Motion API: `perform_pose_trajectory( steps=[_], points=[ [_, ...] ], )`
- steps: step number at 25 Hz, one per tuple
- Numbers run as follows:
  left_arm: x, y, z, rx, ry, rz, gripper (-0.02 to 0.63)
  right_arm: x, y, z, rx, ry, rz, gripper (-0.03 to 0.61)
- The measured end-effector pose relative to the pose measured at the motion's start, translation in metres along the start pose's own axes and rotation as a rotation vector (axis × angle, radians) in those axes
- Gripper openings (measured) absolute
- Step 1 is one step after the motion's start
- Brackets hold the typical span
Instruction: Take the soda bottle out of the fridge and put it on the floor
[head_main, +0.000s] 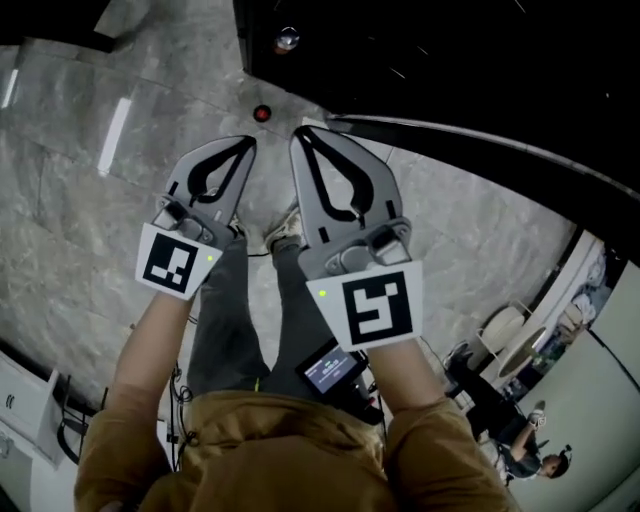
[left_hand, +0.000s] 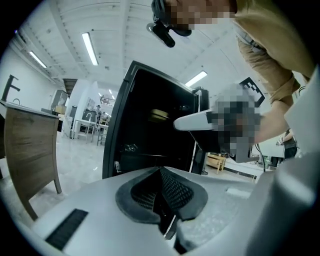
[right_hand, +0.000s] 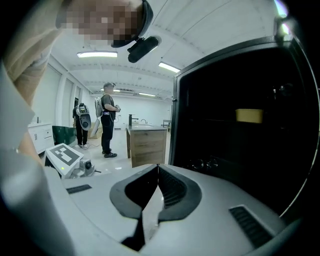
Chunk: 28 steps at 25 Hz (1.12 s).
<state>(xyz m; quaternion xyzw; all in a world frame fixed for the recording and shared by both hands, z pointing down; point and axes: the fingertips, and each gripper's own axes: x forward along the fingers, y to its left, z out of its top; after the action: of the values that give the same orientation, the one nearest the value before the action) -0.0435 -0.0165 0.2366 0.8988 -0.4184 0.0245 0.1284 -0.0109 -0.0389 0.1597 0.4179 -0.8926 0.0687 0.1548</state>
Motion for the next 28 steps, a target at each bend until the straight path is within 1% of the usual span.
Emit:
perform_pose_trajectory(
  steps=[2, 6, 10, 14, 17, 21, 28],
  points=[
    [0.001, -0.001, 0.007, -0.005, 0.003, 0.001, 0.000, -0.006, -0.003, 0.007, -0.014, 0.018, -0.007, 0.001],
    [0.009, -0.006, 0.021, 0.012, -0.010, -0.020, 0.000, -0.014, -0.014, 0.011, -0.034, 0.046, -0.029, 0.002],
    [0.005, -0.014, 0.036, 0.029, -0.001, -0.052, 0.001, -0.022, -0.017, 0.023, -0.020, 0.021, -0.068, 0.002],
    [0.001, -0.021, 0.057, 0.039, 0.006, -0.079, 0.000, -0.031, -0.022, 0.048, 0.000, -0.029, -0.112, 0.002],
    [0.000, -0.029, 0.080, 0.042, -0.004, -0.099, 0.001, -0.042, -0.026, 0.070, 0.012, -0.069, -0.145, 0.002],
    [-0.003, -0.047, 0.118, 0.044, -0.017, -0.116, 0.000, -0.066, -0.032, 0.099, 0.017, -0.098, -0.172, 0.000],
    [-0.016, -0.067, 0.167, 0.067, -0.027, -0.128, 0.001, -0.111, -0.037, 0.125, 0.030, -0.129, -0.216, 0.001]
  ],
)
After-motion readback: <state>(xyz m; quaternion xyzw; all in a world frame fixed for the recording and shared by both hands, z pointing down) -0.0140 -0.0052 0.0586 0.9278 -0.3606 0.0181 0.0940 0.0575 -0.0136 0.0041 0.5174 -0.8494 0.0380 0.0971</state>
